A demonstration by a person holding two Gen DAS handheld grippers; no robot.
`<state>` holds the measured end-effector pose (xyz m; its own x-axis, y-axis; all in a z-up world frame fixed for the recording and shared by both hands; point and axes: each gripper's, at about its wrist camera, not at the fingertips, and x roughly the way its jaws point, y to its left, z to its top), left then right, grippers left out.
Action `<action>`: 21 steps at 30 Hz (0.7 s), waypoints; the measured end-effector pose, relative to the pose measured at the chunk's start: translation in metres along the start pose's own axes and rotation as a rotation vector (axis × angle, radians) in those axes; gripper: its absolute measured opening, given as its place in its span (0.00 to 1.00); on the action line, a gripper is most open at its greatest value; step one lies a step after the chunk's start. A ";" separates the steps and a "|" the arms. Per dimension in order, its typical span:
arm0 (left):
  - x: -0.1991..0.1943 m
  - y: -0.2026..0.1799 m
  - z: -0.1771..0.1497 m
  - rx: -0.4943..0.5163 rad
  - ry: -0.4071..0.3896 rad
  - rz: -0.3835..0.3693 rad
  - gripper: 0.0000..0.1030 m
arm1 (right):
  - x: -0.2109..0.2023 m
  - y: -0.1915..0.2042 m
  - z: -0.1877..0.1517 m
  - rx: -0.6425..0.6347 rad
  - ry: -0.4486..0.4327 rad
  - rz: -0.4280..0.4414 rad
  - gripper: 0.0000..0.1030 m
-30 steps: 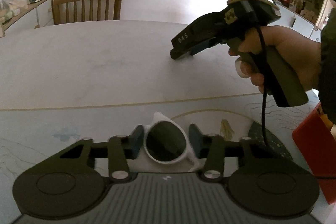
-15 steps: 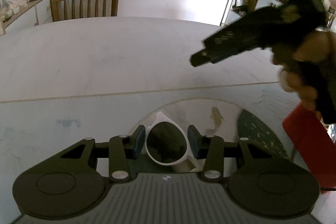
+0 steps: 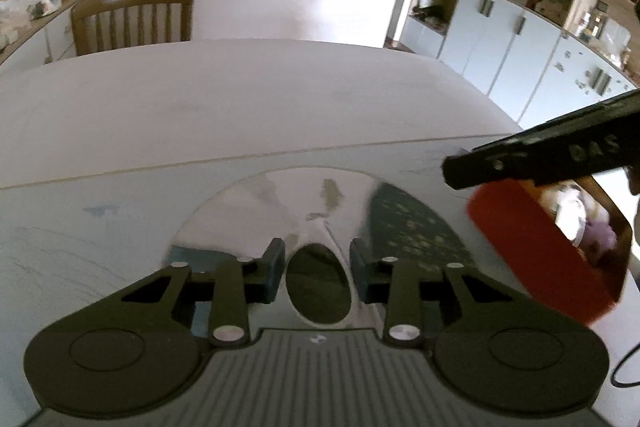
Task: Organize rigid objects
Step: 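Carry the sunglasses in left gripper while right gripper drops the purple block into the red box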
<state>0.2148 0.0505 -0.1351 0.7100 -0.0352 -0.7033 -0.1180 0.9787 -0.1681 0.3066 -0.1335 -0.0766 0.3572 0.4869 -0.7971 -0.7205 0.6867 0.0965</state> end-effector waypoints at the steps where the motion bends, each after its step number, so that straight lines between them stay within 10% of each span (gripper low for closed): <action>1: 0.000 -0.004 -0.001 0.008 0.004 -0.001 0.32 | -0.006 -0.002 -0.005 0.000 -0.005 0.003 0.34; 21: -0.039 -0.090 0.000 0.056 -0.039 -0.098 0.30 | -0.084 -0.056 -0.079 0.106 -0.070 -0.048 0.34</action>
<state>0.1976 -0.0366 -0.0923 0.7430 -0.1247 -0.6576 -0.0082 0.9807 -0.1952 0.2701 -0.2556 -0.0624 0.4331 0.4864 -0.7588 -0.6363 0.7613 0.1249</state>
